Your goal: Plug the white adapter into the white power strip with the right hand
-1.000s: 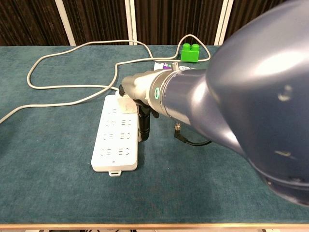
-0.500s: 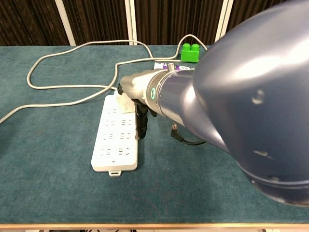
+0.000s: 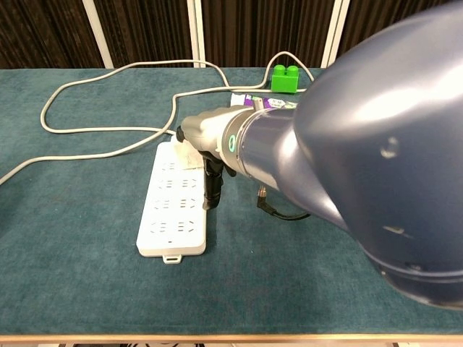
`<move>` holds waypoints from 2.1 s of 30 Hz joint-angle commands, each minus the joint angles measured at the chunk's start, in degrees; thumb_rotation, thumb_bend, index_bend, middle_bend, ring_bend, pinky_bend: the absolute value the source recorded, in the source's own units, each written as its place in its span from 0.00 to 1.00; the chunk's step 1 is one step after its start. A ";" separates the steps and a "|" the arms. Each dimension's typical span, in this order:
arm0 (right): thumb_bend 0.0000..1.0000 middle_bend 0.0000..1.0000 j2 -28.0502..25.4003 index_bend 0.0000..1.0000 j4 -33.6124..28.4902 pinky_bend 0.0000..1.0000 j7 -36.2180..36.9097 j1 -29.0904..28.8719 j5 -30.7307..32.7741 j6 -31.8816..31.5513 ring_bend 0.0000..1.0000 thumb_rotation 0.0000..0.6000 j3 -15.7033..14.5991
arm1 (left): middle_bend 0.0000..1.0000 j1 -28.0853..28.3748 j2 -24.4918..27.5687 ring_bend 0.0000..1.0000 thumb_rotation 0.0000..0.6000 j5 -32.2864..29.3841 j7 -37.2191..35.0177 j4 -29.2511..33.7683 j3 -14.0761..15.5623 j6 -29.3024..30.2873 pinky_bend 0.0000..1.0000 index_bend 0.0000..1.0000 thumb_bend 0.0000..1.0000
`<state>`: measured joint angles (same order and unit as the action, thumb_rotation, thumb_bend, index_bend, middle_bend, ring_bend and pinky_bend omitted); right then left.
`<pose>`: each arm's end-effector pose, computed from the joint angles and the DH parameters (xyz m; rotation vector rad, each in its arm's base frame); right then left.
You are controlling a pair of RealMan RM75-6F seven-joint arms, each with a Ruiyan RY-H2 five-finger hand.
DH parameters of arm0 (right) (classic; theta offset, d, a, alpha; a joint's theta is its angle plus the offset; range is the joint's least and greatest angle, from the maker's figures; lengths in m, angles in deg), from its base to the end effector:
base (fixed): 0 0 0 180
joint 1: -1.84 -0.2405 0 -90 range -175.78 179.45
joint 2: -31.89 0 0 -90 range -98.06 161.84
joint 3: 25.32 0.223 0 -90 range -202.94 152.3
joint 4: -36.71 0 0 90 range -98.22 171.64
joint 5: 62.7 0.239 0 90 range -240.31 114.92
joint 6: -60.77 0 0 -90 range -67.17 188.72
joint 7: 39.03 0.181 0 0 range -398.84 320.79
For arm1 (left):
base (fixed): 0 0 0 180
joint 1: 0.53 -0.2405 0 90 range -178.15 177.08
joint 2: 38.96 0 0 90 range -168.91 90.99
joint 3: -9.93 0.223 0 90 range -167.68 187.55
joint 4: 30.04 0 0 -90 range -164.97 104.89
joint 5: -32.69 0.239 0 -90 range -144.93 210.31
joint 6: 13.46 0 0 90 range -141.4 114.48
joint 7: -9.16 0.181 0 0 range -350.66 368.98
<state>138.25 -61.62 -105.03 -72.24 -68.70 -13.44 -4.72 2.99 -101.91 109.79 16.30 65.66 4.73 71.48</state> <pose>0.0505 -0.2831 -0.1314 2.0311 -0.9630 0.5115 -0.3084 0.2177 0.1342 -1.2550 -0.8966 -0.7710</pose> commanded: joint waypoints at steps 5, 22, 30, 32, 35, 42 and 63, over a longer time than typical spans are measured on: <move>0.26 0.63 -0.08 0.54 -0.11 0.54 0.04 0.27 -0.06 -0.02 0.64 1.00 -0.30 | 0.00 0.05 -0.07 0.00 1.00 -0.05 0.18 -0.03 0.02 -0.10 0.00 0.13 0.10; 0.26 0.64 -1.07 0.64 -1.37 0.54 0.65 1.46 -0.51 0.53 0.64 1.00 -1.41 | 0.00 0.03 -0.30 0.00 1.00 0.17 0.65 -0.03 0.10 0.12 0.00 0.13 0.10; 0.26 0.64 -0.96 0.66 -1.75 0.54 1.12 1.43 -1.33 0.52 0.64 1.00 -1.21 | 0.00 0.02 -0.28 0.00 1.00 0.04 0.52 -0.08 0.02 0.11 0.00 0.13 0.10; 0.26 0.64 -0.95 0.66 -1.81 0.54 1.25 1.40 -1.68 0.29 0.64 1.00 -1.11 | 0.00 0.02 -0.22 0.00 1.00 -0.02 0.43 -0.07 0.00 0.06 0.00 0.13 0.10; 0.26 0.64 -0.95 0.57 -1.74 0.54 2.07 1.53 -2.24 -0.05 0.64 1.00 -0.47 | 0.00 -0.03 -0.12 0.00 1.00 -0.04 0.20 -0.07 -0.07 0.16 0.00 0.13 0.10; 0.26 0.64 -3.19 0.27 -3.84 0.54 5.33 2.65 -3.72 -0.58 0.64 1.00 2.71 | 0.00 -0.02 -0.10 0.00 1.00 -0.19 0.17 -0.18 -0.15 0.12 0.00 0.13 0.10; 0.26 0.11 -35.30 0.08 -31.79 0.08 30.97 32.64 -41.66 -8.55 0.17 1.00 -8.25 | 0.00 -0.27 -0.37 0.00 1.00 0.49 0.63 0.16 0.06 0.89 0.00 0.13 0.10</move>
<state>110.73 -87.49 -83.42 -50.76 -96.52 -19.70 -2.57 2.74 -102.30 110.26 16.95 65.81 4.79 72.34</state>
